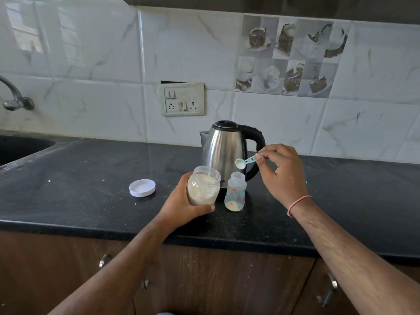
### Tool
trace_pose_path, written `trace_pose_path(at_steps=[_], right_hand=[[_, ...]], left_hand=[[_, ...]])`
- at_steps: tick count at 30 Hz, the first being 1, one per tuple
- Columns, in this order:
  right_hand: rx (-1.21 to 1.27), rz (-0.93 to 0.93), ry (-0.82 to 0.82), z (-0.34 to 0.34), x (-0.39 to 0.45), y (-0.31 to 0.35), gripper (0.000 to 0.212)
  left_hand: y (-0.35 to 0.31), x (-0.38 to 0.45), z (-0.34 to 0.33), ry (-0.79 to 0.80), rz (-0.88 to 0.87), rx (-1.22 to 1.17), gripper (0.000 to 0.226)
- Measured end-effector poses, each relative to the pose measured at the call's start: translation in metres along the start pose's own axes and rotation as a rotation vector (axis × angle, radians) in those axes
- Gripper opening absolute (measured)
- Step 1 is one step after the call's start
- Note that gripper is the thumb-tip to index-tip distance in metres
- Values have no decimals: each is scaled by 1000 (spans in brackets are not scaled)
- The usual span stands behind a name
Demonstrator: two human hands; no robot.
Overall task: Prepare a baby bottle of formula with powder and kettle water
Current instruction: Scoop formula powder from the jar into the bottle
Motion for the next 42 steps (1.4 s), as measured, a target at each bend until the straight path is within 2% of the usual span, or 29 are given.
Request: trace_pose_path(at_steps=[5, 17, 34, 39, 42], right_hand=[[19, -159, 42, -9, 0, -23, 20], [67, -280, 140, -28, -8, -42, 25], [119, -314, 161, -25, -9, -31, 24], [131, -278, 162, -23, -13, -32, 22], [105, -160, 118, -15, -16, -23, 23]], left_hand=[[0, 1, 0, 6, -4, 5, 105], [2, 2, 0, 3, -9, 12, 102], [1, 1, 0, 6, -2, 14, 104], [-1, 1, 0, 3, -2, 17, 104], [-1, 1, 0, 1, -3, 17, 105]])
Point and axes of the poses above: each hand's wrist, its own x-axis towards the middle knuckle, its own z-axis out of the back of the hand, y = z × x, the point moved 10 cm from there along x, towards the middle knuckle, and after that the axes turned 1 degree about -z, right-handed, at the moved point
